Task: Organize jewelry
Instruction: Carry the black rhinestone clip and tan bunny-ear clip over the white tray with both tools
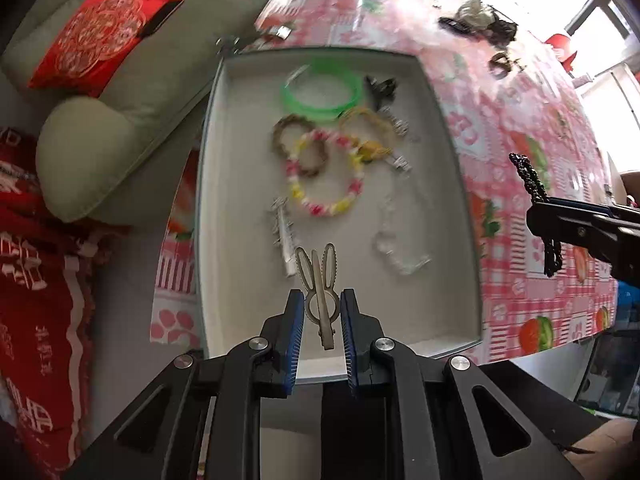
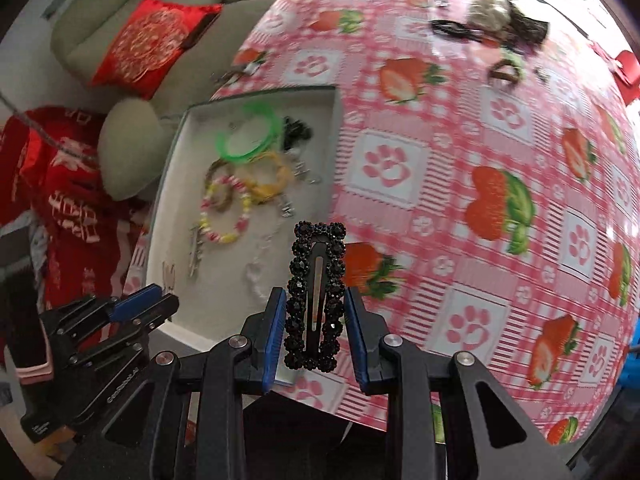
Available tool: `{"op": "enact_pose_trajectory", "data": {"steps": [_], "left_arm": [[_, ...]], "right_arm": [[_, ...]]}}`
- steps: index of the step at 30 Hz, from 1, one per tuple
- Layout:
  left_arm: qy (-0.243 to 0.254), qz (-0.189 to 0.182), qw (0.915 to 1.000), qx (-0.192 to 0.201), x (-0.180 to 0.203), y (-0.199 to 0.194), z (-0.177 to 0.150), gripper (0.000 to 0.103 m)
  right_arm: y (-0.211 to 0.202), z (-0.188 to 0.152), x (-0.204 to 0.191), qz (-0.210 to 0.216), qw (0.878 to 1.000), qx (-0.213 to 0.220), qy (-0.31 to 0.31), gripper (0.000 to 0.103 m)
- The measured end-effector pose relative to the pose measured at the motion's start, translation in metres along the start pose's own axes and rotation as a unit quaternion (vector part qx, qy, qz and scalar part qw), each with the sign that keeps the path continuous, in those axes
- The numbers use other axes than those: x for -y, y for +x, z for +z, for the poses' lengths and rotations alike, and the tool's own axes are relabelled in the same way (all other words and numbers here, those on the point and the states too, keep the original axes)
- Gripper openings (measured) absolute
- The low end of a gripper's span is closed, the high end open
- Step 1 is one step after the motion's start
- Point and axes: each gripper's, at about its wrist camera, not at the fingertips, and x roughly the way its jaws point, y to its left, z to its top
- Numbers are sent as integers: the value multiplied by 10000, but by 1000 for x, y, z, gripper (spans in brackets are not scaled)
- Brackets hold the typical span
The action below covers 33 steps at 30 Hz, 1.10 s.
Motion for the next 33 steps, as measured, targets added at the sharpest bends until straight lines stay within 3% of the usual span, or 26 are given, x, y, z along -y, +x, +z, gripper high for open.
{"op": "enact_pose_trajectory", "data": {"steps": [11,33], "left_arm": [[-145,55,9997,-181,-11,31,-7,25],[45,252,9995,-183,0,56,-7,25]], "right_arm": [[53,-11,-35,181,9974,-597,-359,32],[115,5,-43,7,9955,-908,-253,33]]}}
